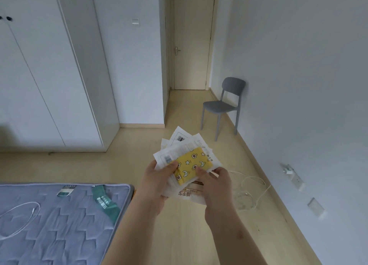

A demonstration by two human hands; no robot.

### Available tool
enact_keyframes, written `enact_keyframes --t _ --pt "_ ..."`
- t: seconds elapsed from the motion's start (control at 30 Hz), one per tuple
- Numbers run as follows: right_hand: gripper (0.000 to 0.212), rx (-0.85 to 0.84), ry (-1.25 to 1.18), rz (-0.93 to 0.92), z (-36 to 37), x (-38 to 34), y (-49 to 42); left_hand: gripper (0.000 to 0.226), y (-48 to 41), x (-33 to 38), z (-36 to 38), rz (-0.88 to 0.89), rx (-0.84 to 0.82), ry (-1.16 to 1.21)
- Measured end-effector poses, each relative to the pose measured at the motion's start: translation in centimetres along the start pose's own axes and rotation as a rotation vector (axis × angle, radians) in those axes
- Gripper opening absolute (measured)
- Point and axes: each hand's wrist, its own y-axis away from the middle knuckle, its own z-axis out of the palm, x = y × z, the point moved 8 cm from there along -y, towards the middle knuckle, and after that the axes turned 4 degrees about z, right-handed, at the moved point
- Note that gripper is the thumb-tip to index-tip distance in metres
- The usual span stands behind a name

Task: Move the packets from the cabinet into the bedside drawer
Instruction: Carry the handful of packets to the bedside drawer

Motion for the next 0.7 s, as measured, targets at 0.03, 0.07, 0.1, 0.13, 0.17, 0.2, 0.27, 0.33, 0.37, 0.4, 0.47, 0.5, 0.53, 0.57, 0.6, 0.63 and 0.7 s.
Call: enact_keyframes --t 0.03,0.07,0.1,0.13,0.17,0.2,0.27,0.33,0.37,0.4,0.47,0.5,0.53,0.57,0.6,0.63,0.7 --pt "0.019 -0.002 0.002 0.010 0.8 0.0 -2.0 0.017 -2.1 0.0 -0.1 -0.004 0.011 -0.004" --pt "0.018 -0.006 0.001 0.020 1.7 -0.2 -4.0 0.017 -4.3 0.0 0.0 -0.005 0.022 -0.010" --pt "0.017 -0.011 -0.002 0.031 2.5 -0.5 -6.2 0.017 -6.5 0.1 0.3 -0.007 0.028 -0.019" --pt "0.017 -0.017 -0.002 0.038 3.3 -0.9 -8.5 0.018 -8.9 0.2 0.7 -0.006 0.027 -0.030" --pt "0.017 -0.019 -0.001 0.039 4.1 -1.4 -10.9 0.019 -11.4 0.4 1.3 0.003 0.020 -0.043" --pt "0.016 -0.020 0.004 0.034 4.8 -2.2 -13.4 0.019 -14.0 0.7 2.0 0.019 0.010 -0.057" --pt "0.014 -0.037 0.013 0.011 6.5 -4.2 -18.6 0.020 -19.2 1.8 3.7 0.070 -0.015 -0.062" --pt "0.014 -0.060 0.020 -0.001 8.4 -6.5 -23.7 0.020 -24.2 3.0 5.6 0.113 -0.034 -0.062" --pt "0.014 -0.065 0.027 0.005 9.1 -7.2 -26.2 0.020 -26.5 3.4 6.4 0.118 -0.055 -0.065" --pt "0.013 -0.067 0.035 0.020 9.6 -7.6 -28.4 0.020 -28.5 3.4 7.3 0.110 -0.084 -0.069" --pt "0.011 -0.057 0.056 0.054 10.3 -7.4 -32.8 0.022 -32.3 2.8 8.2 0.074 -0.120 -0.085" --pt "0.010 -0.050 0.073 0.077 10.6 -7.0 -34.8 0.023 -33.9 2.4 8.2 0.048 -0.122 -0.099" --pt "0.009 -0.050 0.095 0.099 11.2 -6.6 -36.6 0.025 -35.6 2.1 7.9 0.024 -0.111 -0.108" --pt "0.008 -0.055 0.113 0.112 12.0 -6.5 -38.5 0.029 -37.4 2.1 7.6 0.009 -0.099 -0.112" --pt "0.008 -0.066 0.124 0.124 13.3 -6.5 -40.5 0.033 -39.5 2.5 7.3 0.004 -0.093 -0.110" --pt "0.008 -0.077 0.129 0.133 14.8 -6.8 -42.5 0.037 -41.8 3.0 7.0 0.009 -0.085 -0.110" --pt "0.007 -0.088 0.130 0.131 17.8 -7.5 -46.3 0.042 -46.4 4.5 6.7 0.039 -0.083 -0.108"
